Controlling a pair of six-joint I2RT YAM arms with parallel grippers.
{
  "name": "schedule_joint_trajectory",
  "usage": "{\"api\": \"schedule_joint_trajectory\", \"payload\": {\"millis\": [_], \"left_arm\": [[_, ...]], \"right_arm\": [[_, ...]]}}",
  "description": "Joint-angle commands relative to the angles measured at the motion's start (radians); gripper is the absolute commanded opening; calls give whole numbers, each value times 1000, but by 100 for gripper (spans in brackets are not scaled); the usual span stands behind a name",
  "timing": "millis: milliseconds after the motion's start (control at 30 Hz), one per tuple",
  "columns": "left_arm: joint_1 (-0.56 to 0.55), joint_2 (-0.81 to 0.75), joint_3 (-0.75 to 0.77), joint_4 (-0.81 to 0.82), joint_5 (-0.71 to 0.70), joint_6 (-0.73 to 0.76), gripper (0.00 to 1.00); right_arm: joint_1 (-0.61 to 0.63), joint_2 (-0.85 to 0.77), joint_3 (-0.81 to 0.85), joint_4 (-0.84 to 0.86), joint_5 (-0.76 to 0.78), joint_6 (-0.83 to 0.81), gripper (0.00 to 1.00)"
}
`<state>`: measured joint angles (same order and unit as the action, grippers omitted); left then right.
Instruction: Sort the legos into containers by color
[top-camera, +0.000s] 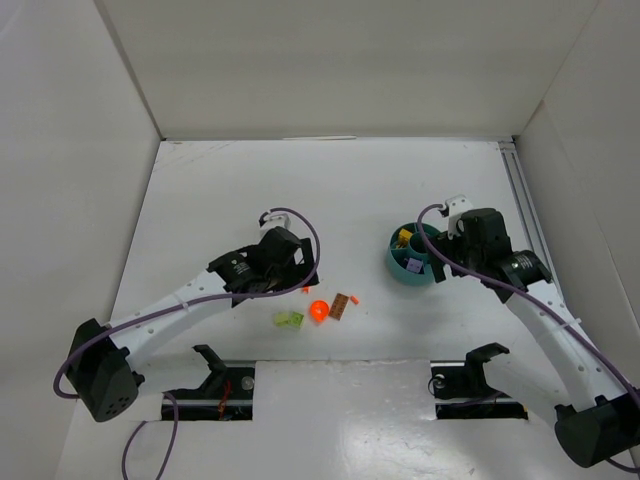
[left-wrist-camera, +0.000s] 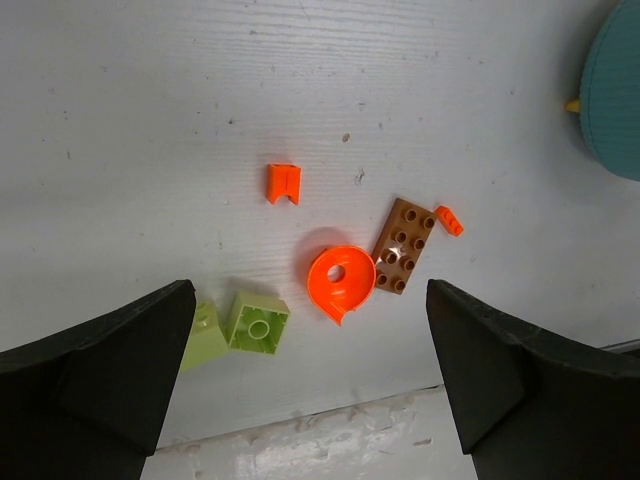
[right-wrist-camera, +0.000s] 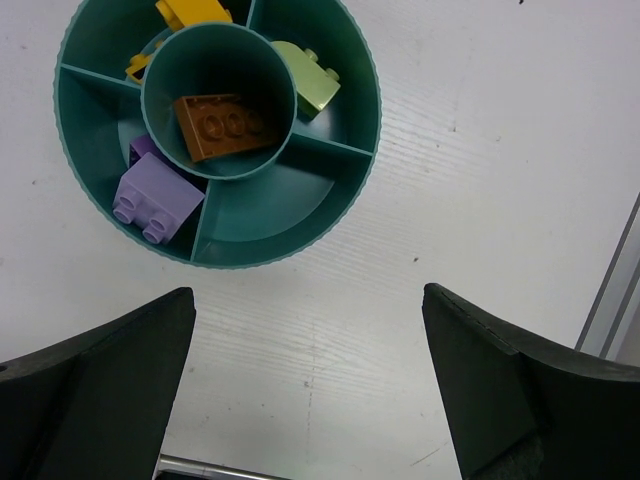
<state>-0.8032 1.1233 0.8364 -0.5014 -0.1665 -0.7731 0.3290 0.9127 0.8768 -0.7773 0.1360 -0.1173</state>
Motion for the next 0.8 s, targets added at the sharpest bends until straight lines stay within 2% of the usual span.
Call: {"api": "schedule_joint_trajectory", "payload": {"millis": [0,300,600,767], "left_arm": [[-4,-2,40,12,-16,17,100],[-4,-13,40,-6,-16,17,100],[-14,-36,-45,-26,-7,-29,100],[-66,32,-57,8,-31,-48,94]], "right_arm": [[-7,-15,51,7,-35,-19,100],[-7,-25,51,16,-88,-57,100],[-7,-78,19,16,-137,-76,100],[-7,-78,19,27,-147,-85,100]]}}
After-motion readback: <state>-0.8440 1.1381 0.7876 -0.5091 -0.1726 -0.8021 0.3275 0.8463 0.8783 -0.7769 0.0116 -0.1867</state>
